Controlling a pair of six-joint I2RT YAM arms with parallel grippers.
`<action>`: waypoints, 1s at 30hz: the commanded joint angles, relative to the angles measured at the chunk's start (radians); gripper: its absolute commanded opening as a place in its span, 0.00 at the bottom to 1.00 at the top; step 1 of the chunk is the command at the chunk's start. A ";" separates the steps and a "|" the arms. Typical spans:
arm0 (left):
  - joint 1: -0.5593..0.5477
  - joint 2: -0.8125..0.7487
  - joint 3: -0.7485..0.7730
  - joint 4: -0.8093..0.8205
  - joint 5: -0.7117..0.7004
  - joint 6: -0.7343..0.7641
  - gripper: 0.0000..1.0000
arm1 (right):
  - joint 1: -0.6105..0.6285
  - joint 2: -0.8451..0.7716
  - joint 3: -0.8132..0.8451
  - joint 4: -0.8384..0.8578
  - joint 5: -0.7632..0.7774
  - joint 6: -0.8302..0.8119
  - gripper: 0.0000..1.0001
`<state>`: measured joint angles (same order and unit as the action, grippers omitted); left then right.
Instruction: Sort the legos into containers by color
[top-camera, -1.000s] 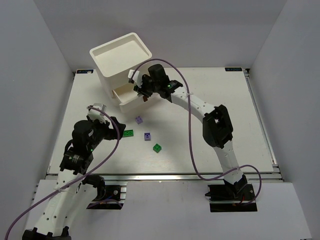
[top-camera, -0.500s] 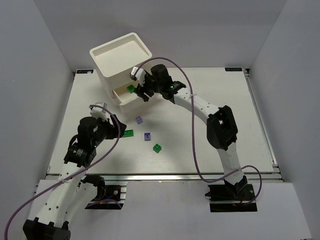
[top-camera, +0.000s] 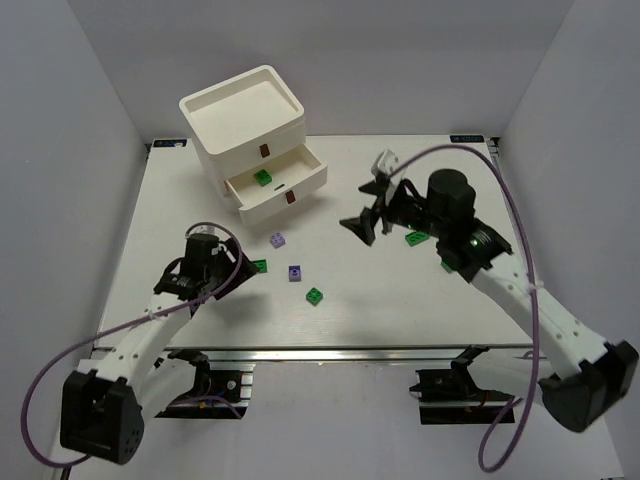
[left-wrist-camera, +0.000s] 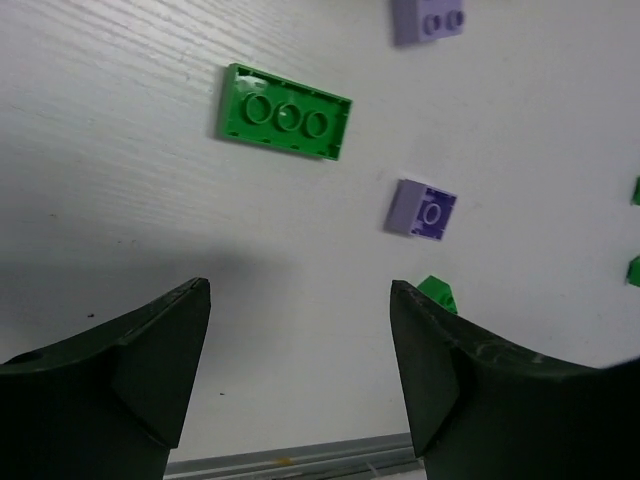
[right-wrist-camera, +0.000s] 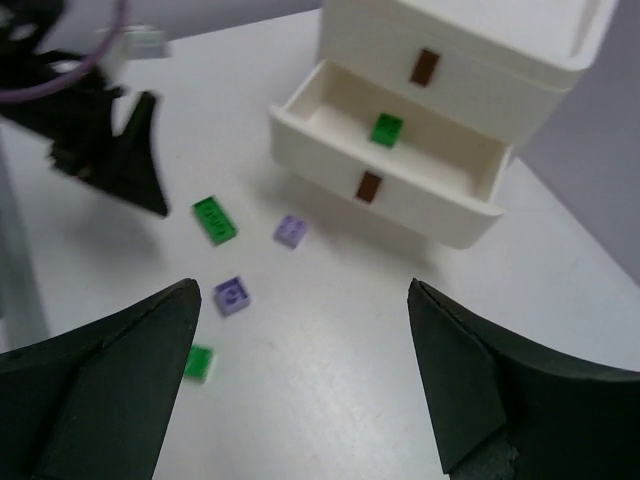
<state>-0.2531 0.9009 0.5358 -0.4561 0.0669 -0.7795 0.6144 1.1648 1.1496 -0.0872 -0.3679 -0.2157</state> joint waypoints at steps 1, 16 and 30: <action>-0.009 0.122 0.084 -0.019 -0.044 -0.012 0.82 | -0.008 -0.111 -0.131 -0.092 -0.205 0.010 0.89; -0.009 0.395 0.245 -0.161 -0.237 -0.328 0.88 | -0.127 -0.301 -0.399 0.018 -0.373 -0.037 0.71; -0.009 0.768 0.558 -0.365 -0.145 -0.474 0.88 | -0.125 -0.347 -0.396 0.009 -0.299 -0.040 0.69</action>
<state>-0.2584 1.6470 1.0546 -0.7460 -0.1162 -1.2148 0.4927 0.8368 0.7361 -0.1074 -0.6827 -0.2481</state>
